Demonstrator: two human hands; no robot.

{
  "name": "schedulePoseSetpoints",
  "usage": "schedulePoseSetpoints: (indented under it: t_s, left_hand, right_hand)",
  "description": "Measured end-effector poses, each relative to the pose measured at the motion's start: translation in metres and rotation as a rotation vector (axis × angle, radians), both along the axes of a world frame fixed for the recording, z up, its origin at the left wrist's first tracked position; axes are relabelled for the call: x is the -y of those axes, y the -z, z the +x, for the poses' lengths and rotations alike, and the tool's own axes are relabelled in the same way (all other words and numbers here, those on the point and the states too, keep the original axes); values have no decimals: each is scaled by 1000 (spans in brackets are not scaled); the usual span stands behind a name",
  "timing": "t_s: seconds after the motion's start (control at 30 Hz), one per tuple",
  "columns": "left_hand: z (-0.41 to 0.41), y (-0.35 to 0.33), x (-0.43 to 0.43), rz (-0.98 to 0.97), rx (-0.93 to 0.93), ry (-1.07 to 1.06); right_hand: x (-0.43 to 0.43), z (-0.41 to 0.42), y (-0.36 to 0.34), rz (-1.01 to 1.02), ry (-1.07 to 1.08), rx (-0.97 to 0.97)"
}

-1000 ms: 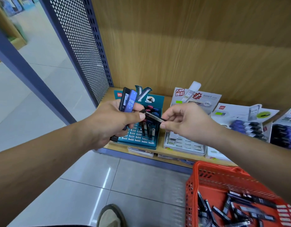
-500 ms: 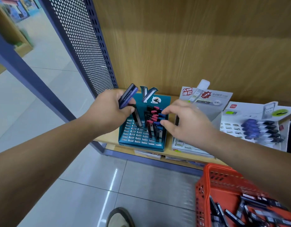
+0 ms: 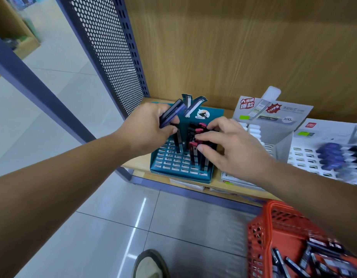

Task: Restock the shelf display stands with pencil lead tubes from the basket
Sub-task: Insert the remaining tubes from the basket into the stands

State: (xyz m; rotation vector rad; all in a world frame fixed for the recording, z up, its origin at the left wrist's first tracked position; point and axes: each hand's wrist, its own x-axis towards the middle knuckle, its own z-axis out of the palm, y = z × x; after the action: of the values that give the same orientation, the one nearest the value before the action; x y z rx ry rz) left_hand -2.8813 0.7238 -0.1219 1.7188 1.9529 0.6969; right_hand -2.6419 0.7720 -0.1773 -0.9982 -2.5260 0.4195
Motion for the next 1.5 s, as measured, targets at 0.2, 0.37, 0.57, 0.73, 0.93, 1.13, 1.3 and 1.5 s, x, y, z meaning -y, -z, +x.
schedulePoseSetpoints:
  t_s: [0.2, 0.37, 0.57, 0.73, 0.93, 1.13, 1.3, 1.5]
  left_hand:
    - [-4, 9, 8, -7, 51, 6]
    - [0, 15, 9, -10, 71, 25]
    - [3, 15, 7, -42, 43, 54]
    - [1, 15, 9, -26, -57, 88]
    - [17, 21, 0, 30, 108, -11]
    - [16, 19, -1, 25, 70, 25]
    - [8, 16, 0, 49, -60, 73]
    - [26, 15, -4, 89, -101, 191]
  right_hand:
    - [-3, 1, 3, 4, -2, -25]
    - [-1, 5, 8, 11, 3, -49]
    - [-1, 7, 7, 11, 8, -46]
    - [0, 8, 1, -5, 18, -60]
    - [-2, 8, 0, -39, 23, -58]
    - [-1, 10, -3, -66, 29, -44]
    - [-1, 9, -6, -87, 15, -12]
    - [-1, 8, -5, -82, 18, -25]
